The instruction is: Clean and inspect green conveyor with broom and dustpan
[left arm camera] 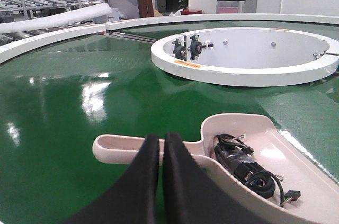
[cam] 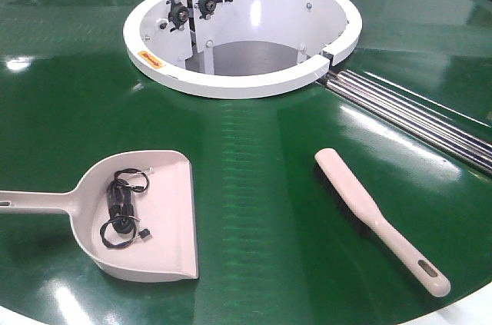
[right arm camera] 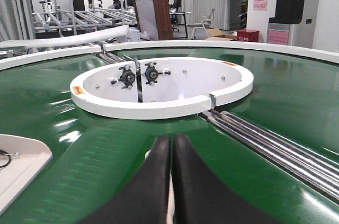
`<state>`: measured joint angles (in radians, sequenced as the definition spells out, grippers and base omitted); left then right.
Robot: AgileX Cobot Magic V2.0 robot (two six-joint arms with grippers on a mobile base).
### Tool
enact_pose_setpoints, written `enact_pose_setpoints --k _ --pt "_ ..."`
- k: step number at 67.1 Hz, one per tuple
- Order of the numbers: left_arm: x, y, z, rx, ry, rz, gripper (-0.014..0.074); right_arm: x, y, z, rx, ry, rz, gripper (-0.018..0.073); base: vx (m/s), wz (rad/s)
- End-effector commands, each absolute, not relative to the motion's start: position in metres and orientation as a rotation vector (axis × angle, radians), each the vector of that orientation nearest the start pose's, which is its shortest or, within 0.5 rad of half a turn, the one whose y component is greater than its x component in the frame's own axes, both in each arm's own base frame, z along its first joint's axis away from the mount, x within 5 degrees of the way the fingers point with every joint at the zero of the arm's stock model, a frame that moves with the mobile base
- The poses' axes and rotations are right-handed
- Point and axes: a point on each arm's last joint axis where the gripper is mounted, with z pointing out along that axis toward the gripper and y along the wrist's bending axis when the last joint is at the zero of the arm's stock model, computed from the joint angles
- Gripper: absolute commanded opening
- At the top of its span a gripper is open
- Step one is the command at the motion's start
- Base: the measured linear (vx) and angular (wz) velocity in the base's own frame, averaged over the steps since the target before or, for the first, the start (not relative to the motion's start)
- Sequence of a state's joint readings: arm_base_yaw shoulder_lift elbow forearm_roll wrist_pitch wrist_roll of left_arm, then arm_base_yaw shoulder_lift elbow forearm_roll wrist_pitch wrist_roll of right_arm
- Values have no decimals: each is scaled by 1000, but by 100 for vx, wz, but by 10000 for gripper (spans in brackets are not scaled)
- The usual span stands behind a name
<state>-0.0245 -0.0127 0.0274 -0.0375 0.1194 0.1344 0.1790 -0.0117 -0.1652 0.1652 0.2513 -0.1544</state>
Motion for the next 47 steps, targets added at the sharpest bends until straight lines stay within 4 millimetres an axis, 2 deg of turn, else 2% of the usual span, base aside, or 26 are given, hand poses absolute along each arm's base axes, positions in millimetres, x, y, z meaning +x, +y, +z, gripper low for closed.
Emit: enact_pose_setpoints --k 1,5,12,25,47 --pt "56 -1 198 82 1535 48 -7 42 10 261 -145 1465 169 -8 0 0" --pt "56 -1 198 82 1535 48 -7 43 9 260 -168 1468 125 -8 0 0" --pt "56 -1 198 82 1535 48 -7 47 6 246 -173 1495 16 -8 0 0" --pt "56 -1 198 82 1534 48 -6 57 5 205 -130 1485 9 -8 0 0" --pt "56 -1 198 82 1535 48 -6 55 5 205 -126 1478 16 -8 0 0"
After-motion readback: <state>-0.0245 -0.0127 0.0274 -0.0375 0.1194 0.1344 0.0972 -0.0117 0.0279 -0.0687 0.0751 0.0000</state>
